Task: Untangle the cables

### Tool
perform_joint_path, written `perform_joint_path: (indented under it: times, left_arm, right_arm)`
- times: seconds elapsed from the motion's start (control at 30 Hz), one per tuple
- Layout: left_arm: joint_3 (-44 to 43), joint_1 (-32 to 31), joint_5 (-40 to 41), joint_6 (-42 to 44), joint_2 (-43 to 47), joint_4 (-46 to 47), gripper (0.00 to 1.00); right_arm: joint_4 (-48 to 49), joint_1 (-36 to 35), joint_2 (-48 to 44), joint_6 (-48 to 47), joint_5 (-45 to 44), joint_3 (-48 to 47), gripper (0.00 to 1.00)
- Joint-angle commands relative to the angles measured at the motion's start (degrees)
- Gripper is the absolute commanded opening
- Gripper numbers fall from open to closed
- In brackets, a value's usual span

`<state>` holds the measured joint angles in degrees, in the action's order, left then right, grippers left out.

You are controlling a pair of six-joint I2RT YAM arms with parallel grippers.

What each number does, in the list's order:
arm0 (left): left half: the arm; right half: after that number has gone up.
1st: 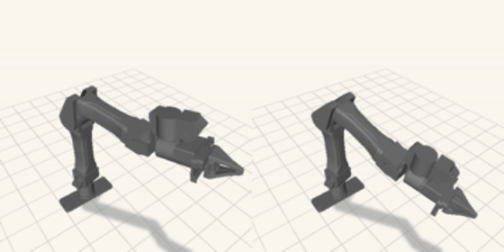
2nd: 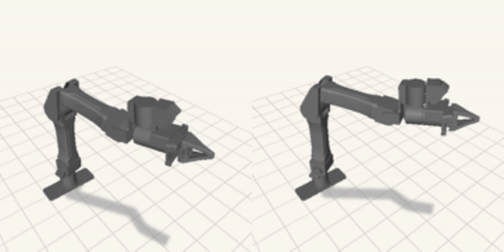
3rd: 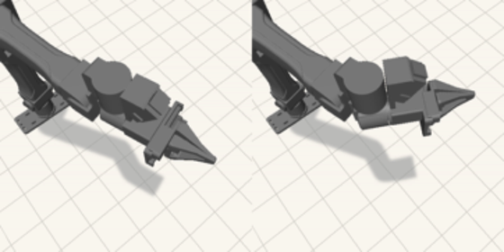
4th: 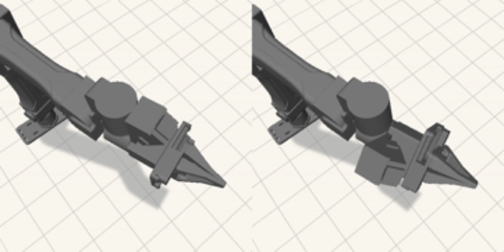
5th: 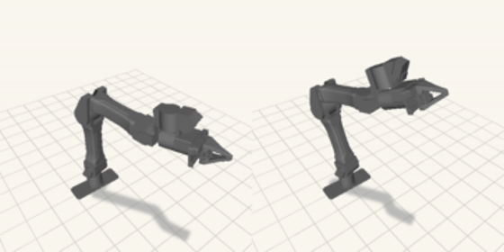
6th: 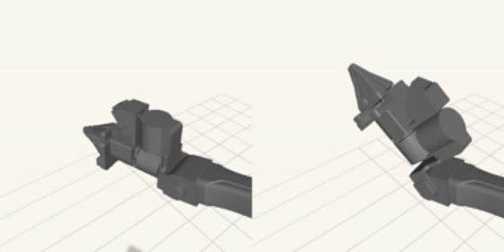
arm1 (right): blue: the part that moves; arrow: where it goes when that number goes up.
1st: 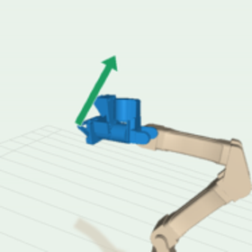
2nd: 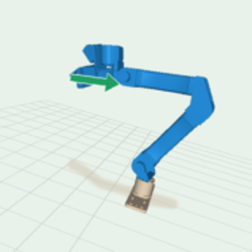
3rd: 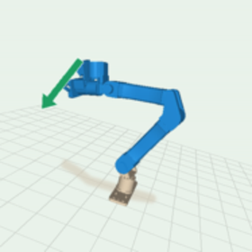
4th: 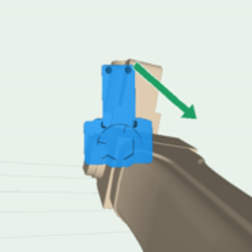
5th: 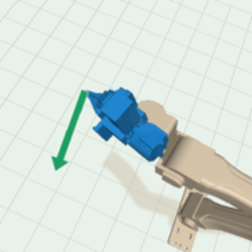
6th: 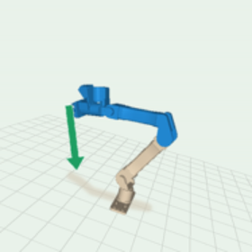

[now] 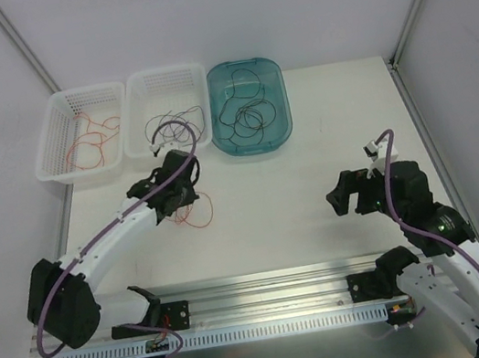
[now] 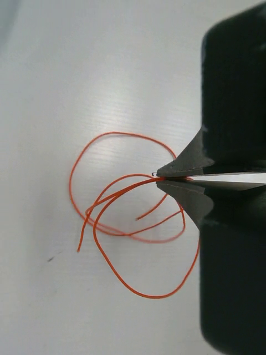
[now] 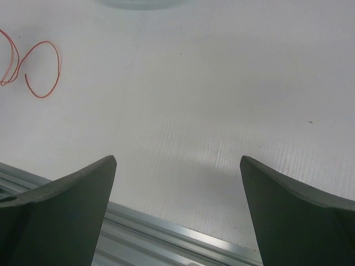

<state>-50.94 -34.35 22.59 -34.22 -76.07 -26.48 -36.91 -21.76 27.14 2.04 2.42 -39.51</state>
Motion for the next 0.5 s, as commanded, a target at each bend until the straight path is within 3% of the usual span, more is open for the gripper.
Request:
perform_joint_path:
  times: [0.0, 0.23, 0.47]
  left_arm:
    - [-7.32, 2.35, 0.18, 6.34, 5.93, -4.01, 0.00]
    - [-26.45, 10.43, -0.35, 15.05, 9.80, -8.50, 0.00]
    - [-47.39, 18.34, 1.49, 24.45, 3.76, -8.59, 0.00]
  right_arm:
    - [0.78, -0.30, 0.73, -0.29, 1.27, -1.63, 1.00]
    - [0.43, -0.21, 1.17, -0.64, 1.63, -2.33, 1.00]
    - [0.43, -0.21, 1.69, -0.73, 1.80, -2.86, 1.00]
